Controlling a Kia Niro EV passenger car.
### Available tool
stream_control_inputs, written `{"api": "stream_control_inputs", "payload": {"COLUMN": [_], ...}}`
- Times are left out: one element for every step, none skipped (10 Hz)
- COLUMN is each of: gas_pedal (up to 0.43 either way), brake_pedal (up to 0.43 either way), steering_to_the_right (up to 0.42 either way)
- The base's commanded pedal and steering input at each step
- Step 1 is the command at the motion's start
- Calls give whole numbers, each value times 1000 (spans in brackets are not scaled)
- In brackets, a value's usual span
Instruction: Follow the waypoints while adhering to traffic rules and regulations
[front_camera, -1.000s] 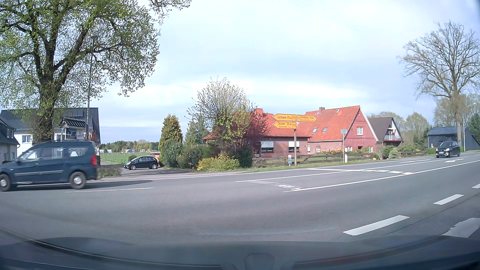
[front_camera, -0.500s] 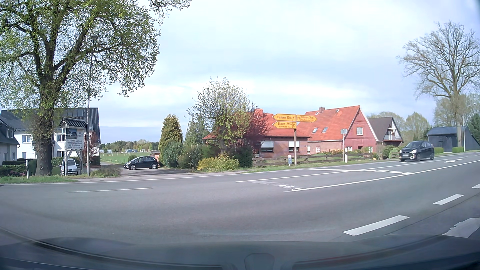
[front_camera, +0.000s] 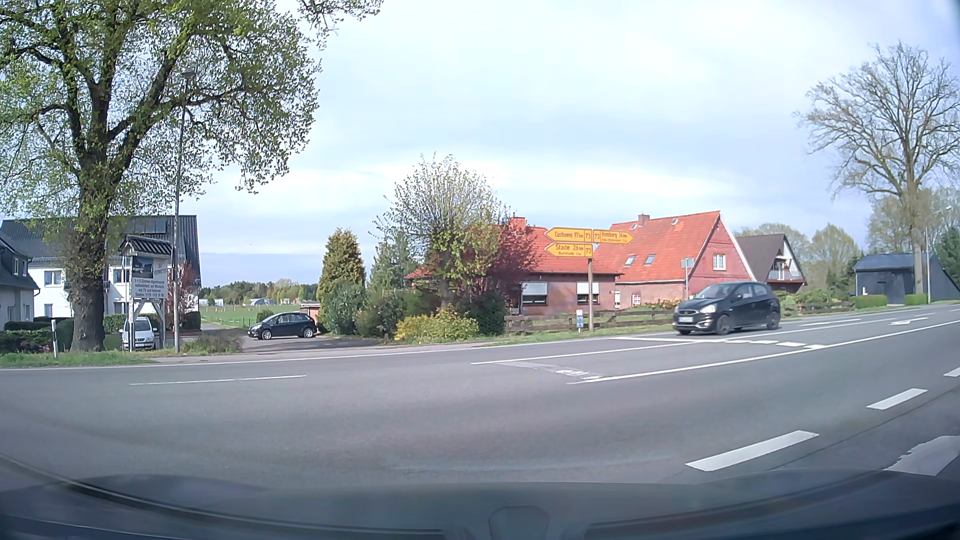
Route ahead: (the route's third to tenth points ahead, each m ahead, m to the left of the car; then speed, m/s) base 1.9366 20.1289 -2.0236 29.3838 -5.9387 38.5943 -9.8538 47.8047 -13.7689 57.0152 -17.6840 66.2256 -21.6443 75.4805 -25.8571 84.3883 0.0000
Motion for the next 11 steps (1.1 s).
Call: {"api": "stream_control_inputs", "payload": {"gas_pedal": [0,0,0,0,0,0,0,0,0,0,0], "brake_pedal": [189,189,195,189,195,189,189,189,189,195,195], "steering_to_the_right": [-460,-460,-460,-460,-460,-460,-461,-461,-462,-463,-463]}}
